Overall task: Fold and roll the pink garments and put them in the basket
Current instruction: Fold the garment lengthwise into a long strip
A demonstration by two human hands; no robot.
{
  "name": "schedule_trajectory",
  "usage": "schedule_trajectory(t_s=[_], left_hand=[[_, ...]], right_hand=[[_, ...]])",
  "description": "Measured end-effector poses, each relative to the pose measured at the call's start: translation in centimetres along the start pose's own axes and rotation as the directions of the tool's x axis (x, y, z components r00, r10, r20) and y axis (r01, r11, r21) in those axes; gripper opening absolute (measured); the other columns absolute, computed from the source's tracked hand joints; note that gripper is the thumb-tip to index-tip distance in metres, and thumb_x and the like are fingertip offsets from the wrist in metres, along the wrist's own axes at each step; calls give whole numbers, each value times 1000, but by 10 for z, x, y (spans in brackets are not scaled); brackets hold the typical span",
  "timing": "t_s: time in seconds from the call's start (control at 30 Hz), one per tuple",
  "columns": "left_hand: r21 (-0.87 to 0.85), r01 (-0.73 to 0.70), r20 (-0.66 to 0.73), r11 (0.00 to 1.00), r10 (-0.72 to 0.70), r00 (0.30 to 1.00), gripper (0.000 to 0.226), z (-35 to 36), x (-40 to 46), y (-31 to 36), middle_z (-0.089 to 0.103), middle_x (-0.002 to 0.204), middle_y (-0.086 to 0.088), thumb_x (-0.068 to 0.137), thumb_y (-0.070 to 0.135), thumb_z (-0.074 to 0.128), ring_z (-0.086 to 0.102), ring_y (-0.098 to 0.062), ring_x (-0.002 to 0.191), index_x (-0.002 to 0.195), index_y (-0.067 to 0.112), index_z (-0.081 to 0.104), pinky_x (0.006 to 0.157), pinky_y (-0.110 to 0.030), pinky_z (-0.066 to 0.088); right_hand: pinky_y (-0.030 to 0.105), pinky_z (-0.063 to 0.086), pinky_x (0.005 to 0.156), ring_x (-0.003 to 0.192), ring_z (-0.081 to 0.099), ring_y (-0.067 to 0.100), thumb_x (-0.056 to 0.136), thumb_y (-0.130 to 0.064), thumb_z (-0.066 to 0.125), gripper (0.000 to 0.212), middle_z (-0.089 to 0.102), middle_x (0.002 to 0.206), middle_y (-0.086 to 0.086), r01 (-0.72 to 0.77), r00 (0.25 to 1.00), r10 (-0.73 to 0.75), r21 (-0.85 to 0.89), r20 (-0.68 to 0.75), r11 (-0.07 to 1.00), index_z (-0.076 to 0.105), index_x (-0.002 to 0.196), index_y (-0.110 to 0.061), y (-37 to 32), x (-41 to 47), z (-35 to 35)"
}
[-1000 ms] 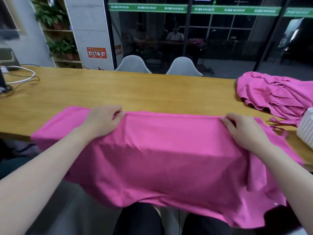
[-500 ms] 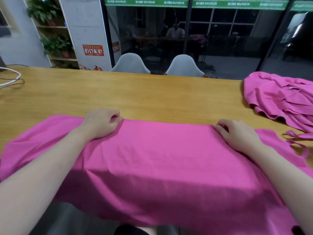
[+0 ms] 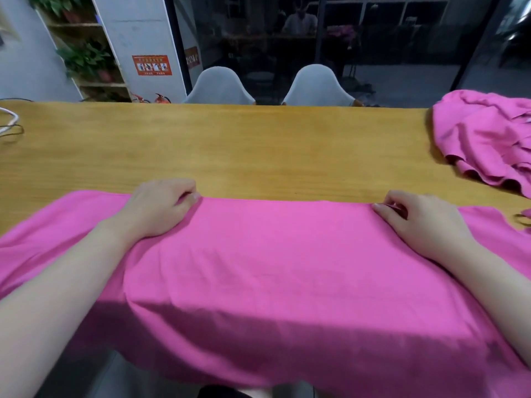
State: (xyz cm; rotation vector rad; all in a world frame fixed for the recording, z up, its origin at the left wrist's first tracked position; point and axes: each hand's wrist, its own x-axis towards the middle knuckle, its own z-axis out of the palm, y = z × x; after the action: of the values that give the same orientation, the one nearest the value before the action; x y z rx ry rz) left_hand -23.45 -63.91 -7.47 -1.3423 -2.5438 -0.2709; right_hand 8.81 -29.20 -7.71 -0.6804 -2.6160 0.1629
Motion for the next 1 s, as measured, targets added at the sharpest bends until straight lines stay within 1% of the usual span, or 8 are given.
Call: schedule_trajectory(t_s=[0.13,0.27,0.47,0.6,0.7,0.8,0.9,1.0], left_hand=[[31,-76,50,997,74,996,32,-1,4,-1,56,82,2,98,50,33,59,-30,82,82,24,42,69,-43,48],[152,-146,-105,978,163,981,16,-3,12,40,55,83,-10,87,26,40,57,-36,81,85,16,52,71,-48,49],[-213,-397,-173,893,366,914,10,13,46,191,56,97,-2,92,26,52,53,-25,94,100,20,54,84,-41,44],[-396,-394,-114,830,381,917,9,34,75,255,57,98,-1,97,25,57,53,-24,97,102,18,54,87,-40,43],[-434,-402,-111,806,395,912,8,47,82,264,58,97,1,98,27,58,53,-23,96,99,20,54,87,-41,44],[-446,-415,-96,793,419,903,9,50,85,260,54,95,5,99,30,57,51,-20,94,99,23,52,87,-41,44],[-446,-429,-95,786,435,896,8,51,87,259,53,94,5,99,28,57,51,-21,93,101,22,53,87,-44,45],[-435,-446,-109,783,446,889,8,53,88,260,52,93,4,99,25,58,52,-23,93,102,19,54,86,-44,44]], right_hand=[[40,47,61,75,64,36,91,-57,56,33,67,73,4,-8,1000,8,0,-11,1000,56,80,-27,0,0,2],[40,47,61,79,65,35,91,-56,61,31,69,78,3,-19,999,19,-14,-37,1000,56,81,-27,0,0,5],[37,42,61,78,62,27,90,-53,66,32,63,75,-6,-40,998,43,77,-40,996,58,80,-24,1,4,7],[35,36,60,70,52,18,86,-47,72,30,53,70,-11,-19,996,30,139,-79,990,54,79,-25,1,2,6],[39,45,65,72,50,16,86,-37,73,22,51,74,-10,12,988,19,196,-153,981,55,85,-25,1,-3,-3],[37,45,67,74,49,10,88,-36,69,18,50,82,-11,31,986,-2,169,-167,985,57,90,-23,2,-31,-26],[30,44,68,76,49,5,89,-43,68,19,51,84,-15,78,989,-54,173,-140,982,60,89,-25,3,-95,-54],[32,48,77,89,58,11,87,-52,72,32,57,96,-11,78,994,-68,131,-82,988,66,97,-23,5,-158,-70]])
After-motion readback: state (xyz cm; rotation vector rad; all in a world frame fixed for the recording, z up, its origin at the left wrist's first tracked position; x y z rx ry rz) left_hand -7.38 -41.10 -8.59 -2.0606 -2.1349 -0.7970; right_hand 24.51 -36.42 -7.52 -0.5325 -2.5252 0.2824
